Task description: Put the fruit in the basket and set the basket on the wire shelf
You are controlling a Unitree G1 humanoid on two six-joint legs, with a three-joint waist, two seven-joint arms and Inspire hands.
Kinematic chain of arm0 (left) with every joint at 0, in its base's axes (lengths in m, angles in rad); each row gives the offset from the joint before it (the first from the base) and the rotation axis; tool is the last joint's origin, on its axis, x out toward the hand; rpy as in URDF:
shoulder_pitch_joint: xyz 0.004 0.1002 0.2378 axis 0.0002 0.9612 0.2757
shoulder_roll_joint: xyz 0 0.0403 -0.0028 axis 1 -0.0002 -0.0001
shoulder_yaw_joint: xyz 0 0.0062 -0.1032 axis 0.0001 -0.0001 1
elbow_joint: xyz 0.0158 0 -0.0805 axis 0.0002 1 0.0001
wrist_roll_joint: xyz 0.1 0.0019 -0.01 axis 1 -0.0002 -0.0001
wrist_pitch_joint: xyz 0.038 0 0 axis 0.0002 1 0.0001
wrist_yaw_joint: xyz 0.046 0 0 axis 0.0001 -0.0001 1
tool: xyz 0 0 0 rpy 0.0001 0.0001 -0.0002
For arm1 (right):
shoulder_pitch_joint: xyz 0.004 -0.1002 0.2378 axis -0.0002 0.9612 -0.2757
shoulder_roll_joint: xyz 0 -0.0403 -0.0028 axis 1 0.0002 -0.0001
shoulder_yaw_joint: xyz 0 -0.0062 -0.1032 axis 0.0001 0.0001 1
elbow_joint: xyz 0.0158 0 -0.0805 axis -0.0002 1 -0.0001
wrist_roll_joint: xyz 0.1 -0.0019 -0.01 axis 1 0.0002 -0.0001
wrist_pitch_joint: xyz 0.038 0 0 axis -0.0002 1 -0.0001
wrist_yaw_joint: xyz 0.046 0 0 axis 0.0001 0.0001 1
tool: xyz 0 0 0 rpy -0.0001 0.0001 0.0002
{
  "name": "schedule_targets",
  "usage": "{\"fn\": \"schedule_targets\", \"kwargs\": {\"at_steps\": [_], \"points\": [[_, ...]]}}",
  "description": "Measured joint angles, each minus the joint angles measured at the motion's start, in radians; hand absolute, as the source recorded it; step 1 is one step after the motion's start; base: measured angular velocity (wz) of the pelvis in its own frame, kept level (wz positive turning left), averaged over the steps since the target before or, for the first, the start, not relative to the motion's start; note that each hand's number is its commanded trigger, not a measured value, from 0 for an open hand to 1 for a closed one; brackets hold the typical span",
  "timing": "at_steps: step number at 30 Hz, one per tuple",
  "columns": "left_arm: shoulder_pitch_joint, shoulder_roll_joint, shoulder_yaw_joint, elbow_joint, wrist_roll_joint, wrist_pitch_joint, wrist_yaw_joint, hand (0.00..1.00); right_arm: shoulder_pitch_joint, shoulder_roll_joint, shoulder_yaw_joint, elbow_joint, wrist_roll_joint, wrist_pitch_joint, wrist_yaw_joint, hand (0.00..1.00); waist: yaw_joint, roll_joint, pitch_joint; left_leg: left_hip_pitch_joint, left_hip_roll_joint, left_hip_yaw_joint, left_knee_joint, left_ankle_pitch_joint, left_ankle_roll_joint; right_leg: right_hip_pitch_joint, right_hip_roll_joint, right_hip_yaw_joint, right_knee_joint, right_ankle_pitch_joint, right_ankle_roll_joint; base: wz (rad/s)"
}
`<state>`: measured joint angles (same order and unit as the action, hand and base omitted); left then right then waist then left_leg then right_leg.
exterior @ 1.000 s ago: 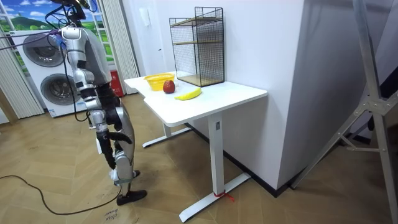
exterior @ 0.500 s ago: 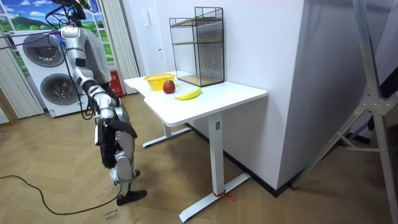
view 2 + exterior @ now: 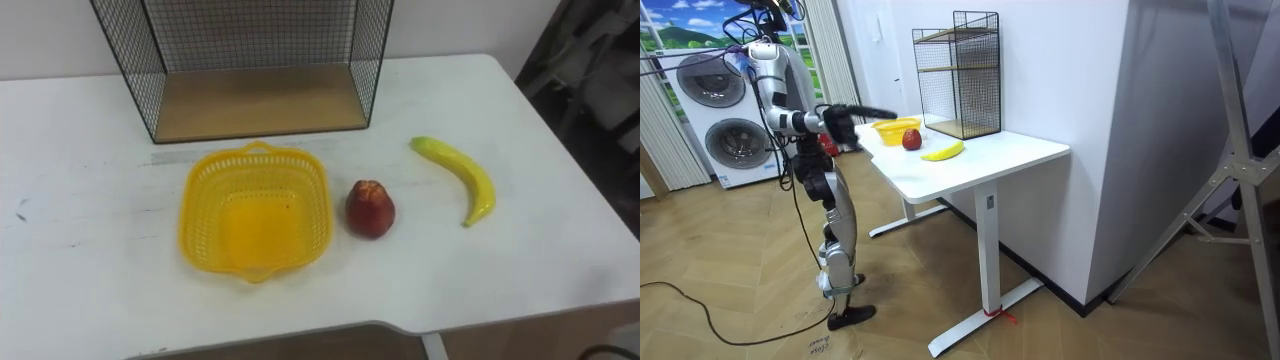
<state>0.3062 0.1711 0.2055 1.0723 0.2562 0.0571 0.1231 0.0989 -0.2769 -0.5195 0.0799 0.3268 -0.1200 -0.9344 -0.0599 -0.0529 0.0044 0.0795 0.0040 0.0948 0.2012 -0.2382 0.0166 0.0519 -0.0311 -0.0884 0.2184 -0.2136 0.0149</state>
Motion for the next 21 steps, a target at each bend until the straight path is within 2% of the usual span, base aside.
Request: {"fn": "schedule_targets", "kwargs": {"at_steps": [7,11,14,21], "points": [[-0.008,0.000,-0.026,0.005,0.002,-0.015,-0.009,0.00,0.000,-0.044,0.100,-0.061,-0.057,-0.011,0.117,0.00,0.032,-0.002,-0.0019,0.002,0.001,0.001,-0.002,0.000,0.000,0.005,0.000,0.000,0.001,0.002,-0.001,0.00],[-0.006,0.000,-0.026,0.006,0.022,-0.014,-0.009,0.00,-0.001,-0.044,0.123,-0.061,-0.057,-0.011,0.190,0.00,0.041,-0.004,0.0006,0.003,0.001,-0.002,-0.002,0.000,0.000,0.012,-0.001,-0.009,0.000,0.002,-0.002,0.05],[-0.005,0.000,-0.035,0.003,0.035,-0.014,-0.008,0.00,-0.001,-0.046,0.179,-0.061,-0.056,-0.011,0.264,0.00,0.045,-0.003,0.0017,0.004,0.003,-0.002,0.002,0.000,0.000,0.018,-0.001,-0.010,0.001,0.003,-0.003,0.00],[-0.008,0.002,-0.065,-0.011,0.044,-0.015,-0.025,0.00,-0.001,-0.049,0.273,-0.055,-0.067,-0.009,0.486,0.00,0.051,-0.005,0.0049,0.011,0.004,-0.004,0.004,0.000,0.000,0.031,-0.002,-0.016,-0.006,0.006,-0.003,0.01]]}}
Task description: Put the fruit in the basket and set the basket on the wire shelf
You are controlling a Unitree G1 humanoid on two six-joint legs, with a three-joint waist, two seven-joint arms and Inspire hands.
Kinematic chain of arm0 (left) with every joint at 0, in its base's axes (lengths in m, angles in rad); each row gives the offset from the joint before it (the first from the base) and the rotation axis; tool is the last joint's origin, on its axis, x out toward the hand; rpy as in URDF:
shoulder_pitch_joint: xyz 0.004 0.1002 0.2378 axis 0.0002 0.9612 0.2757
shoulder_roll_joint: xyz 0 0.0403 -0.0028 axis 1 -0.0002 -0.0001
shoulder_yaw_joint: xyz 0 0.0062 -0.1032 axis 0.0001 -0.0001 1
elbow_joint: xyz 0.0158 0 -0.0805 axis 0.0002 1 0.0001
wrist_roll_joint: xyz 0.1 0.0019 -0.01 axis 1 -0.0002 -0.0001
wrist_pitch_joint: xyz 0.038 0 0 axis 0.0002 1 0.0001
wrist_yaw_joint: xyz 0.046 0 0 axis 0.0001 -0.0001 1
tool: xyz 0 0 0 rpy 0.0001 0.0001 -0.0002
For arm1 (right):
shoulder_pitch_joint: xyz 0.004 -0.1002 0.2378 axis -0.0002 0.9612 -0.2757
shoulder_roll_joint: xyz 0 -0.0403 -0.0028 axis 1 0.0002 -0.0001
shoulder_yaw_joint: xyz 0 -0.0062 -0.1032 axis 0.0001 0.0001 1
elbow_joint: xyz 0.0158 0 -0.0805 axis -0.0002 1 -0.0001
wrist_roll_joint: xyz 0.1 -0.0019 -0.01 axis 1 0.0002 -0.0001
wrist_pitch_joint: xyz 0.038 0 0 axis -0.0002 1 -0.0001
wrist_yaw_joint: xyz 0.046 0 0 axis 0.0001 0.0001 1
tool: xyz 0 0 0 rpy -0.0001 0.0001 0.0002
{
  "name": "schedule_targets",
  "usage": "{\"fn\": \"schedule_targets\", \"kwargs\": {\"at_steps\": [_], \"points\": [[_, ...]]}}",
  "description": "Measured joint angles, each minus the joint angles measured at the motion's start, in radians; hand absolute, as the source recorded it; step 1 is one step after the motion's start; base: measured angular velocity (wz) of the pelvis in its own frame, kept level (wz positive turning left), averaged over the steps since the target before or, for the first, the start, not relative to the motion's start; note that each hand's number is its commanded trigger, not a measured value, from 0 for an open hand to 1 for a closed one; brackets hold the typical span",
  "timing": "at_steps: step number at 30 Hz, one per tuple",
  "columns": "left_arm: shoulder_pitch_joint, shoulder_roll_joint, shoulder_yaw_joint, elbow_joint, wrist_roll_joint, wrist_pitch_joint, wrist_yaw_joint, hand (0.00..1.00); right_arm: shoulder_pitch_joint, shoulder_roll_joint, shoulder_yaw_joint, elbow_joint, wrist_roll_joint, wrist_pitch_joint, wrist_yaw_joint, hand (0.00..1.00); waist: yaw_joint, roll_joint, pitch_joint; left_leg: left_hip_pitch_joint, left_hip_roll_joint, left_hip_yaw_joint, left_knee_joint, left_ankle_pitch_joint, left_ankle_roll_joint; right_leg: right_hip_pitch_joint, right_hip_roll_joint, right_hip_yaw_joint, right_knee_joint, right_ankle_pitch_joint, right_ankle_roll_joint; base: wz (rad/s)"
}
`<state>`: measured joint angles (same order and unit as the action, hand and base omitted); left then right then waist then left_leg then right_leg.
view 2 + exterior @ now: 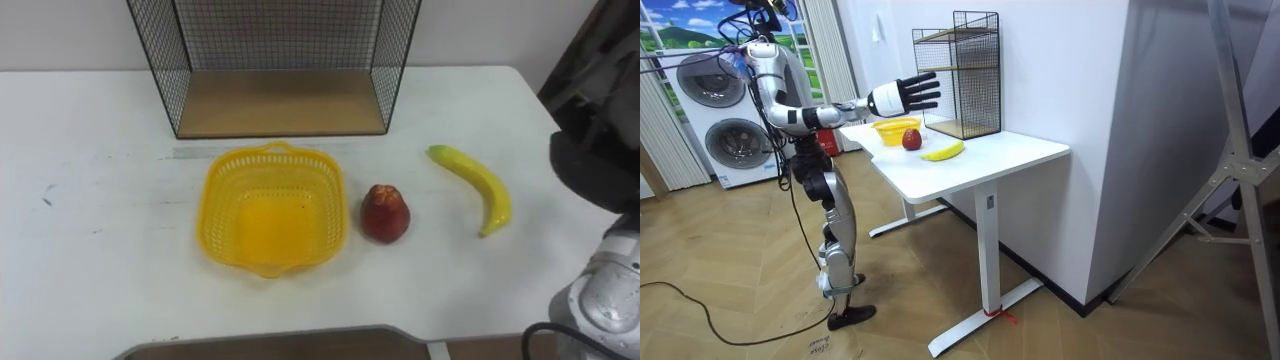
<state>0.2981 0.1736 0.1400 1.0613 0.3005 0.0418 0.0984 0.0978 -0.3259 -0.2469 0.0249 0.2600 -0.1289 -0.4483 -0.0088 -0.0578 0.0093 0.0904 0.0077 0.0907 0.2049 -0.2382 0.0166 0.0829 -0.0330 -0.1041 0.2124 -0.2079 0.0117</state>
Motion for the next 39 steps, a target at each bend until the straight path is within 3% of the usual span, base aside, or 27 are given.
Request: {"fn": "schedule_targets", "kwargs": {"at_steps": [7,13,39], "points": [[-0.007,0.007,0.000,0.000,0.018,-0.001,-0.037,0.00,0.000,-0.001,0.040,0.011,-0.098,0.000,0.145,0.00,0.018,-0.002,-0.0007,-0.009,-0.001,-0.010,-0.001,0.000,0.000,0.003,0.001,-0.009,-0.016,0.003,0.001,0.04],[-0.006,0.007,-0.006,-0.001,0.018,0.000,-0.051,0.00,0.000,-0.001,0.105,0.013,-0.104,0.000,0.221,0.00,0.026,-0.016,-0.0017,-0.007,0.000,-0.013,-0.004,0.000,0.000,0.006,0.002,-0.012,-0.027,0.005,0.001,0.00],[-0.015,0.004,-0.028,0.020,0.016,0.001,-0.049,0.00,-0.001,-0.001,0.111,-0.010,-0.100,0.009,0.386,0.00,0.041,-0.003,-0.0078,0.008,0.000,-0.021,-0.005,0.000,0.000,0.031,0.003,-0.019,-0.026,0.014,0.001,0.00]]}}
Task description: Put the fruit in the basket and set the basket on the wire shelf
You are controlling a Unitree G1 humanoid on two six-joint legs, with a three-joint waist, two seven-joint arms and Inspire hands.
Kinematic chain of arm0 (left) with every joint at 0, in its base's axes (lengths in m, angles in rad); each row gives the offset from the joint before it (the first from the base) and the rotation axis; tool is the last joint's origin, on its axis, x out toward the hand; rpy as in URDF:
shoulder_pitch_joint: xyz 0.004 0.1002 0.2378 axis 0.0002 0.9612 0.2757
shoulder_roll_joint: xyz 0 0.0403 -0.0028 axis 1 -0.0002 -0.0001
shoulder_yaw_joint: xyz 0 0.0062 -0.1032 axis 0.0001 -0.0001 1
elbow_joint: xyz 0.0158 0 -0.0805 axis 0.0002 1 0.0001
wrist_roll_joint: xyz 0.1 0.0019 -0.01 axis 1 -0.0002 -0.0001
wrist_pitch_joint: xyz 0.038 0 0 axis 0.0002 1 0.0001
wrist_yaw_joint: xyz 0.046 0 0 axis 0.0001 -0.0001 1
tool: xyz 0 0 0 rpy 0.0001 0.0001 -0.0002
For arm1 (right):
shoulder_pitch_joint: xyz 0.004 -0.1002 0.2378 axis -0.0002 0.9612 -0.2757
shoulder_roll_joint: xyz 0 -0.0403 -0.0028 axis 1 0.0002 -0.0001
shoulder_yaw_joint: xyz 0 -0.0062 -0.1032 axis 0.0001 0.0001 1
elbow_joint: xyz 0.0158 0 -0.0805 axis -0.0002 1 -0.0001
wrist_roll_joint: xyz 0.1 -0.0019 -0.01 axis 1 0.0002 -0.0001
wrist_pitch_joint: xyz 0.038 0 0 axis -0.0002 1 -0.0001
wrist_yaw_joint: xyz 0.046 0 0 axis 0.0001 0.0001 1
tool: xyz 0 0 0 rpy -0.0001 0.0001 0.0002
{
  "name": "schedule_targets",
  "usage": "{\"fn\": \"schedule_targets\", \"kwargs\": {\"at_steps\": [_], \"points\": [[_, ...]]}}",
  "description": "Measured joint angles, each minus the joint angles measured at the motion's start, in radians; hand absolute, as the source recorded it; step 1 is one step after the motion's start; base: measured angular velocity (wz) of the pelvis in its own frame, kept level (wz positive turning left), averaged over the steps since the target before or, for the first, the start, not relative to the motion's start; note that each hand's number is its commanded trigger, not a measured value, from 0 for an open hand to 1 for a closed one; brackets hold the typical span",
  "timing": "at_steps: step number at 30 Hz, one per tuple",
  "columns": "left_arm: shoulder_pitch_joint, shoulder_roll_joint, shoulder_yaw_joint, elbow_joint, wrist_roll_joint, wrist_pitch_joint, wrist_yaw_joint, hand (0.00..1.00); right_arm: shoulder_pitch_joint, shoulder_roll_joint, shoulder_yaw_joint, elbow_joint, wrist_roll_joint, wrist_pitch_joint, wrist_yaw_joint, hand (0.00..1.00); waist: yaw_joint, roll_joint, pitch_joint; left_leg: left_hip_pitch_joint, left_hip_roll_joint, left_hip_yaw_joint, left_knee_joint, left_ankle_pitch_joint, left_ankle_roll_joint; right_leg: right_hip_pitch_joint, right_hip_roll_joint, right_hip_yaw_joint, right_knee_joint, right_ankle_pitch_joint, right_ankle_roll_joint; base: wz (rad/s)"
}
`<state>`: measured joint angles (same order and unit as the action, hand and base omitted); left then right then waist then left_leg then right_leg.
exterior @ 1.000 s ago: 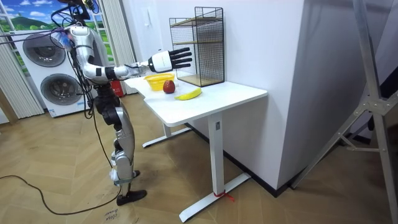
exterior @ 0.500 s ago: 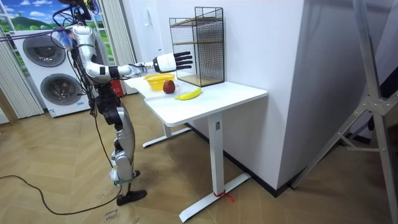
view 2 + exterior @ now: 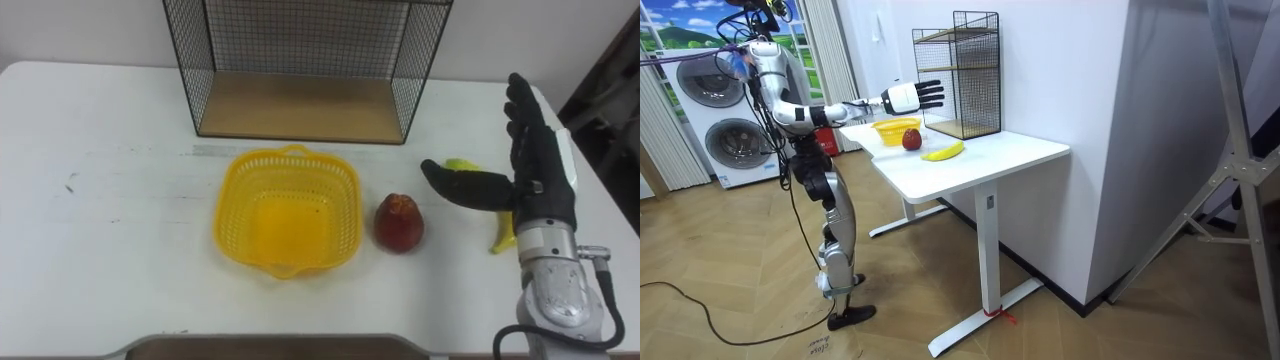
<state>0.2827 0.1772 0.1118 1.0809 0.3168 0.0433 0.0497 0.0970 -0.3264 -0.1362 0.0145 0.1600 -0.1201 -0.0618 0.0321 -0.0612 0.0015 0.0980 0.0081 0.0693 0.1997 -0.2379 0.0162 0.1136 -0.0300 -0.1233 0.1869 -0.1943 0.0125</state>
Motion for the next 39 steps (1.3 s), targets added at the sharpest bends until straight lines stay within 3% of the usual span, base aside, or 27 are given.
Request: {"fn": "schedule_targets", "kwargs": {"at_steps": [13,22,39], "points": [[-0.004,0.000,0.002,0.000,0.000,-0.001,-0.006,0.00,0.000,0.000,0.003,-0.034,-0.047,0.008,0.068,0.00,0.003,-0.003,0.0000,0.001,0.000,0.000,0.007,0.000,0.000,0.001,0.000,-0.001,-0.001,0.000,0.000,0.00],[-0.007,0.001,-0.007,0.000,0.000,-0.002,-0.018,0.00,0.006,0.000,0.087,-0.025,-0.087,0.013,0.110,0.00,0.003,-0.001,0.0016,0.003,0.000,-0.002,0.007,0.000,0.000,0.004,0.000,-0.002,-0.001,0.000,0.000,0.00],[-0.010,0.006,-0.019,0.001,0.000,-0.007,-0.062,0.00,0.006,0.000,0.117,-0.025,-0.090,0.013,0.174,0.00,0.003,-0.012,0.0059,0.012,0.000,-0.003,0.007,0.000,0.000,0.014,-0.001,-0.004,-0.001,0.000,0.000,0.00]]}}
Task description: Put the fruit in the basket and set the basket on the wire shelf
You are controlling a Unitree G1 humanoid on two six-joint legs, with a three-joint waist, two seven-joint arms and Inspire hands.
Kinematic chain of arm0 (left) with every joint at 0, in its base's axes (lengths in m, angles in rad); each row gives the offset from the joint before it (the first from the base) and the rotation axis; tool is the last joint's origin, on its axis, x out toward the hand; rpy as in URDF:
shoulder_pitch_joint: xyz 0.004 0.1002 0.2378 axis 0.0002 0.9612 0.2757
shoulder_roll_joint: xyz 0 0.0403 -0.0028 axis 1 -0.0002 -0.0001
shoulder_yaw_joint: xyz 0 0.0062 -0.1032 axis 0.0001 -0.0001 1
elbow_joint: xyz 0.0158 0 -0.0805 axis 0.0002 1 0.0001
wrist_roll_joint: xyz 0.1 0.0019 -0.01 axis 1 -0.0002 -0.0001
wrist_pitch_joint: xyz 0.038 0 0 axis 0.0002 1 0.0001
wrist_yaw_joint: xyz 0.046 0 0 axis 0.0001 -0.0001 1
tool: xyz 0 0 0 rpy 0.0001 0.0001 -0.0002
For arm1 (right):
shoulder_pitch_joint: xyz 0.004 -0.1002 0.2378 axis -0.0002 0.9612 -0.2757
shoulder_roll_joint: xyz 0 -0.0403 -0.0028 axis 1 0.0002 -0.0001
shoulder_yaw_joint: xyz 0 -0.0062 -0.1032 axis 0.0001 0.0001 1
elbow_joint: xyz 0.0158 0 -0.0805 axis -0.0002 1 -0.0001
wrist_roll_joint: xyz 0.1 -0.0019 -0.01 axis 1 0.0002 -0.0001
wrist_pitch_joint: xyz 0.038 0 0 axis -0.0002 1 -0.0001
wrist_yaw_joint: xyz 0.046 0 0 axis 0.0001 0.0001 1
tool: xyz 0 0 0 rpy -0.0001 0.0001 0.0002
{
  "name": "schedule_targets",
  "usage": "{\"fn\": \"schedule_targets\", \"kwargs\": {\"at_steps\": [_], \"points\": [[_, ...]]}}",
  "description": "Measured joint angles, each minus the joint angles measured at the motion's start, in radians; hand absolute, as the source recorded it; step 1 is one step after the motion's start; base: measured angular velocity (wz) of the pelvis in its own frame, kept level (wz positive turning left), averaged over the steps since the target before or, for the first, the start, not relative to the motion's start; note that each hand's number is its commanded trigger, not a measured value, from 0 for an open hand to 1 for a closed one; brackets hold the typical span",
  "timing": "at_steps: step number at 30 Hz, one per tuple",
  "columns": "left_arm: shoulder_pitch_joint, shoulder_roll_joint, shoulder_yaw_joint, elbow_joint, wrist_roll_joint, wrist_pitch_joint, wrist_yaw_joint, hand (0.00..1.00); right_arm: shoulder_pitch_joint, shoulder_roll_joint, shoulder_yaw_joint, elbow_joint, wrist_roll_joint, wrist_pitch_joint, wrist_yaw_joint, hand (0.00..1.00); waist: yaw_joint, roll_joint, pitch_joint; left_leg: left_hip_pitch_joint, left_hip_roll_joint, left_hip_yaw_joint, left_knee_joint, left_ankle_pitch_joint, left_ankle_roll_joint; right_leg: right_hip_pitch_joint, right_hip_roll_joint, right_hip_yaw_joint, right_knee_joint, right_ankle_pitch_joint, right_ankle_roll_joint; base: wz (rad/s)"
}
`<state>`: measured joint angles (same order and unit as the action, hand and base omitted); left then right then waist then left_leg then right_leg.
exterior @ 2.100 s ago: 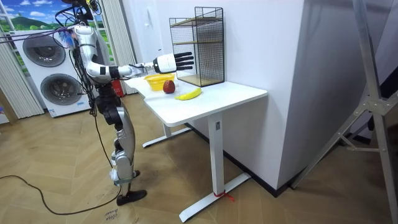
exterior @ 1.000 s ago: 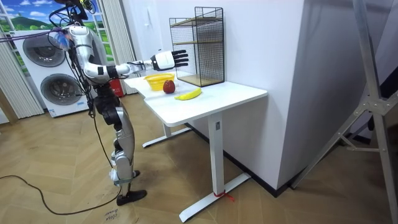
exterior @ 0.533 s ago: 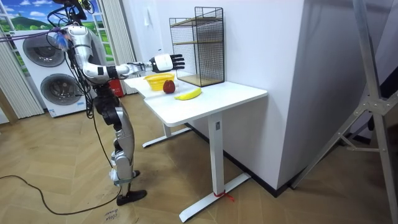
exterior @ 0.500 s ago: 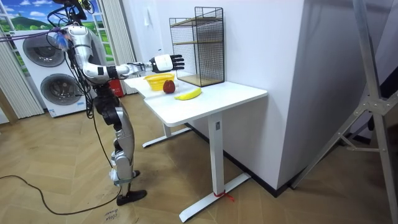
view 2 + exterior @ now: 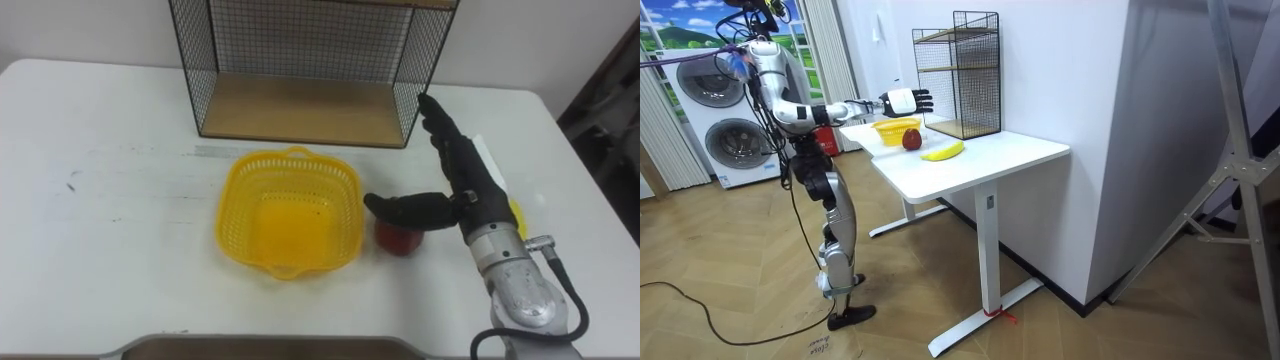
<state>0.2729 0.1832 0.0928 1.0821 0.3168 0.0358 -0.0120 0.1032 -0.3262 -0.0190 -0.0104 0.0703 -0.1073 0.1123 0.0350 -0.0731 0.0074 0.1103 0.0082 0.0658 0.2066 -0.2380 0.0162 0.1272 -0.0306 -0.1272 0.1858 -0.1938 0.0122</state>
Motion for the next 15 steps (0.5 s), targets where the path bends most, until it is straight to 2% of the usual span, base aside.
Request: {"fn": "schedule_targets", "kwargs": {"at_steps": [6,9,15], "points": [[0.001,0.000,0.001,-0.002,0.001,0.000,-0.002,0.00,0.000,0.001,0.000,0.034,-0.040,0.003,0.006,0.00,0.000,0.001,-0.0011,-0.001,0.000,-0.001,0.000,0.000,0.000,-0.001,0.000,0.000,0.000,0.000,0.000,0.00],[0.003,0.000,0.003,-0.002,0.001,0.001,-0.009,0.00,0.015,0.001,0.000,0.040,-0.058,0.019,0.011,0.00,0.000,0.006,-0.0073,0.000,0.000,-0.001,0.000,0.000,0.000,-0.001,0.000,0.001,0.000,0.000,0.000,0.00],[0.004,0.002,0.000,-0.002,0.002,0.001,-0.018,0.00,0.018,0.001,0.000,0.141,-0.069,0.024,0.011,0.00,0.000,0.003,-0.0115,-0.001,0.000,-0.002,0.001,0.000,0.000,-0.001,0.000,-0.003,0.000,0.000,0.000,0.00]]}}
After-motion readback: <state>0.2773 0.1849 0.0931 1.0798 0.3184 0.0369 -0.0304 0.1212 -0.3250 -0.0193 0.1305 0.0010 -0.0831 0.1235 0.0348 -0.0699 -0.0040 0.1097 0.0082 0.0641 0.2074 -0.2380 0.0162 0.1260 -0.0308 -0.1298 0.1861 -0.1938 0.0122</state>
